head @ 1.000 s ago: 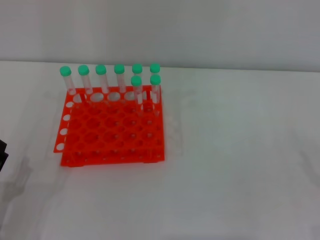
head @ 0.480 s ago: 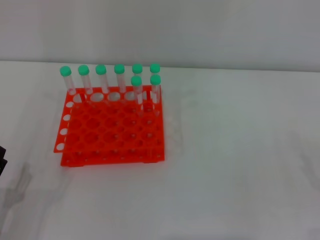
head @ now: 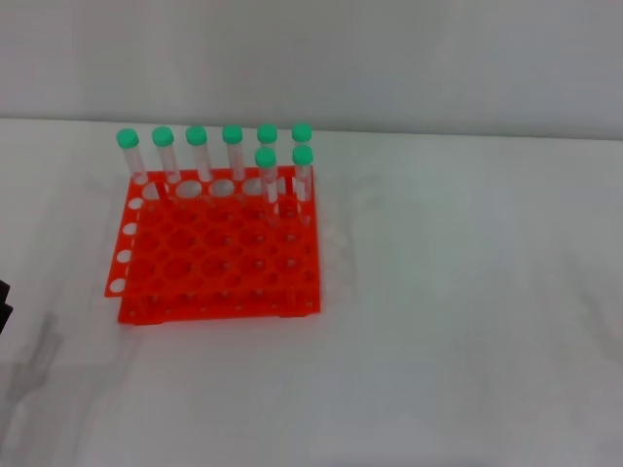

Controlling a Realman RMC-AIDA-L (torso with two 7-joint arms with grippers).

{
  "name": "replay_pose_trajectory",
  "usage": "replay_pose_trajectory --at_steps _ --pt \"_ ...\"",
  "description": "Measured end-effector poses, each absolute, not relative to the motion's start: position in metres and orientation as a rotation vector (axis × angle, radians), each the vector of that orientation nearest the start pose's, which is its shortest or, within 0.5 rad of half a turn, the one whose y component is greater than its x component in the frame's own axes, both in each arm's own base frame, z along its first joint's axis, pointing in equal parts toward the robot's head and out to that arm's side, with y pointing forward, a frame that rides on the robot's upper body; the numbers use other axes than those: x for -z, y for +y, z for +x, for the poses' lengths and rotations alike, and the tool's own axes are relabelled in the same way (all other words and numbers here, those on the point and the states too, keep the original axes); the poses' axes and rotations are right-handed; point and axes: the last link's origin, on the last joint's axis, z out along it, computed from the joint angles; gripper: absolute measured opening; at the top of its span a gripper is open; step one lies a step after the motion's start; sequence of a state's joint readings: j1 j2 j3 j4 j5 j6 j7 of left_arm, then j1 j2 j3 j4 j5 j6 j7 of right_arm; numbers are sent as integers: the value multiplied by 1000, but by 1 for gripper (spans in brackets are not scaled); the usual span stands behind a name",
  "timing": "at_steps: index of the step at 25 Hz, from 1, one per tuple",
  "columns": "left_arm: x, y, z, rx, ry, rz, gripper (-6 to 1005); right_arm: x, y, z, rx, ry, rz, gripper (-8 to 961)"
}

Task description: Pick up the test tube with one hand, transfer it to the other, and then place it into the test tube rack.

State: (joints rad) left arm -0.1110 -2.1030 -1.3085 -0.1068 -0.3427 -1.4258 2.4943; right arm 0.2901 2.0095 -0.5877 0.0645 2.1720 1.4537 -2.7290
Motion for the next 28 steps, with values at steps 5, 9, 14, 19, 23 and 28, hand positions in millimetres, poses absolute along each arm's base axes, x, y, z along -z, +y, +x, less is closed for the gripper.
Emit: replay_pose_trajectory --at_steps 5,9,14,19,23,28 --pt "-7 211 -387 993 -897 -1337 872 -26 257 380 -808 633 -1534 872" --pt "-8 214 -386 1010 -895 -1327 872 -27 258 380 -809 631 -1535 872" --pt "-9 216 -384 1039 -905 -1320 872 -27 260 379 -815 627 -1537 872" --pt "-9 221 -382 1046 -906 -1330 872 -28 259 379 -822 625 -1534 872" --pt "-8 222 -381 1048 -908 -1332 872 -27 258 379 -822 629 -1532 873" --pt "-8 223 -380 1051 -908 -1334 872 -27 257 379 -823 633 -1532 872"
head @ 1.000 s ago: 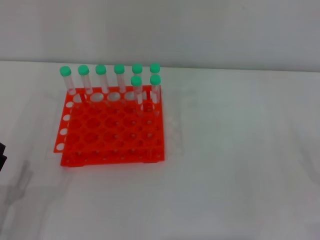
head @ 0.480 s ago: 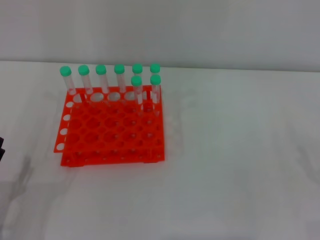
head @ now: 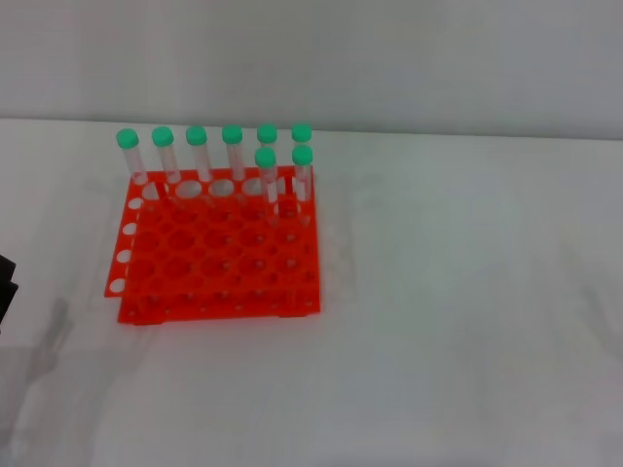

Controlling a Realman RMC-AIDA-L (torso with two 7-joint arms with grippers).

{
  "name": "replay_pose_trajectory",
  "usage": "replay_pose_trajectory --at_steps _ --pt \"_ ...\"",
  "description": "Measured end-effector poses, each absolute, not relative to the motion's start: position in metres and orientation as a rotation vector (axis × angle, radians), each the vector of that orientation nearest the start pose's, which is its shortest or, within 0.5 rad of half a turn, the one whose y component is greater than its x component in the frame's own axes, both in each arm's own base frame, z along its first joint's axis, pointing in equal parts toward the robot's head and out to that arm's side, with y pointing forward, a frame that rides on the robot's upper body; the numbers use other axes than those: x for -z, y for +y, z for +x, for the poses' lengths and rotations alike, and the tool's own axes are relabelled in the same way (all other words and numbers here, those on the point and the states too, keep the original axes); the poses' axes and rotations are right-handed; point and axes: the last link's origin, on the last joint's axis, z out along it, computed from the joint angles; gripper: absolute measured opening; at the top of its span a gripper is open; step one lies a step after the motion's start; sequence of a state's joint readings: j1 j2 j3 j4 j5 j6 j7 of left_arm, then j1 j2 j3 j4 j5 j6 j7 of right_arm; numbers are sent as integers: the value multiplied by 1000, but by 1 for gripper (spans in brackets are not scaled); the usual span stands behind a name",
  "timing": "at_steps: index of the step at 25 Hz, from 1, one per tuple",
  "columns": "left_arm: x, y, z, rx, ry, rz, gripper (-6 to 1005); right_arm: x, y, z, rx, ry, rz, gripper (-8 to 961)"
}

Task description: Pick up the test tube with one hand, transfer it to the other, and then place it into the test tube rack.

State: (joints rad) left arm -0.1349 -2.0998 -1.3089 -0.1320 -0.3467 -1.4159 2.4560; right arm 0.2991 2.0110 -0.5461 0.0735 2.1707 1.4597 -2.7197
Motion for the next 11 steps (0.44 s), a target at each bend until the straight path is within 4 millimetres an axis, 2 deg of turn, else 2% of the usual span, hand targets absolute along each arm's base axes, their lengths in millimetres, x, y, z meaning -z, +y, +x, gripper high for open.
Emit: replay_pose_trajectory --at_steps 11 --pt "-7 229 -376 1073 -910 -1346 872 -28 259 378 -825 624 -1535 872"
